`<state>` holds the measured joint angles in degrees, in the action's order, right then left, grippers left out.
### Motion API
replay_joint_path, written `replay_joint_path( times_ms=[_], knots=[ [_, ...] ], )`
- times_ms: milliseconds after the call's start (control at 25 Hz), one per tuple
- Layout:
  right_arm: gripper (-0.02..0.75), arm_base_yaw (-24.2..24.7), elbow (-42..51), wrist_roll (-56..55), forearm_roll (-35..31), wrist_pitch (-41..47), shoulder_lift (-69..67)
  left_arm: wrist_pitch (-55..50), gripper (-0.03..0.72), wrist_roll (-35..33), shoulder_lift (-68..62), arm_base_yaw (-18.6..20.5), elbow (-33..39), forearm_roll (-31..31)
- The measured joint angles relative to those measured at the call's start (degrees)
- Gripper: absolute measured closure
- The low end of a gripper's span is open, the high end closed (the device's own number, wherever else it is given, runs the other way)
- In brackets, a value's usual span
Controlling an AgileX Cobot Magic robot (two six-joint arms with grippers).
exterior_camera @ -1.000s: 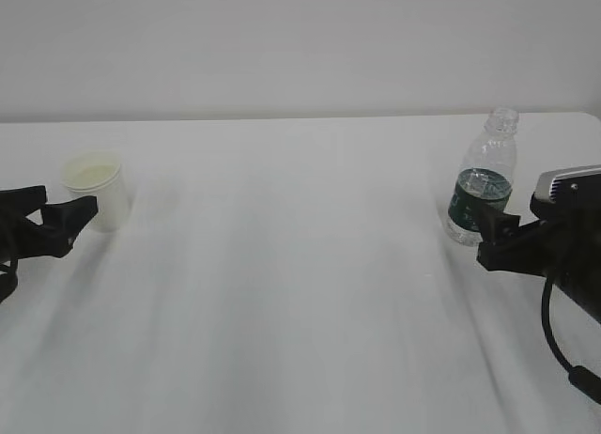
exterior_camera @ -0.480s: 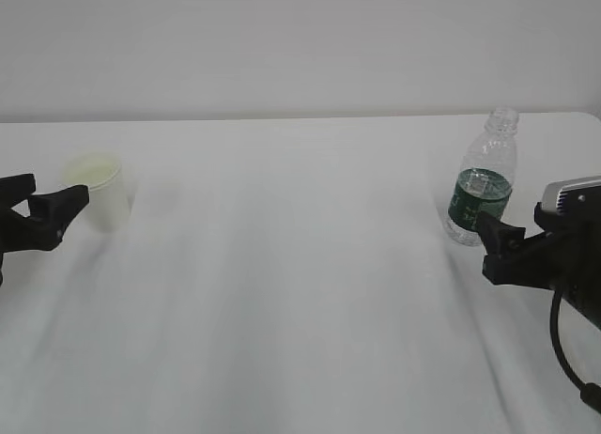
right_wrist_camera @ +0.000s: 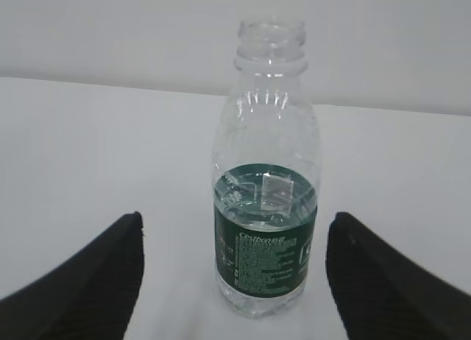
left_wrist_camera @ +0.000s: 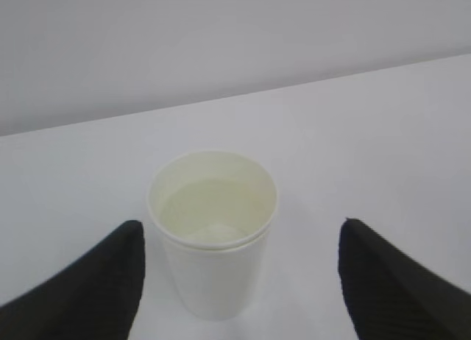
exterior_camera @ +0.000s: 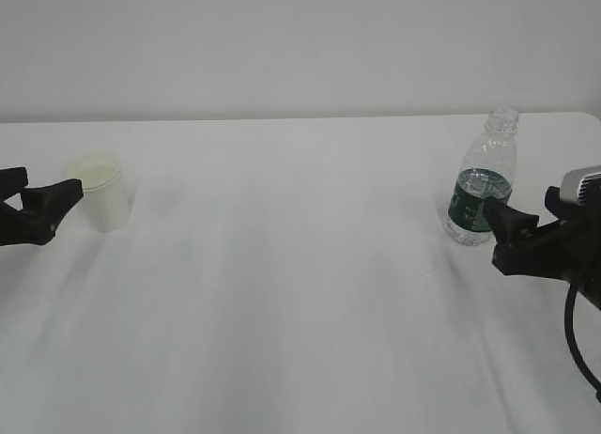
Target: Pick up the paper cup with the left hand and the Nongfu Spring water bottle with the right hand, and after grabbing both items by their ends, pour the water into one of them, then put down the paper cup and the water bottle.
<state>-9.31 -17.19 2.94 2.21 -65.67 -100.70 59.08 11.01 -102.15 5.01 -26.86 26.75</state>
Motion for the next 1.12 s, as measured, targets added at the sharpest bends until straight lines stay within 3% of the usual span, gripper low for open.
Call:
replay_joint_path(
  times_ms=[560, 1120],
  knots=[
    [0.162, 0.0, 0.2, 0.0, 0.6, 2.9, 6.0, -0.6, 0.101, 0.4, 6.5, 0.0, 4.4, -0.7],
    [0.162, 0.0, 0.2, 0.0, 0.8, 7.2, 9.9, -5.1, 0.101, 5.0, 14.2, 0.0, 4.6, -0.8]
  ],
)
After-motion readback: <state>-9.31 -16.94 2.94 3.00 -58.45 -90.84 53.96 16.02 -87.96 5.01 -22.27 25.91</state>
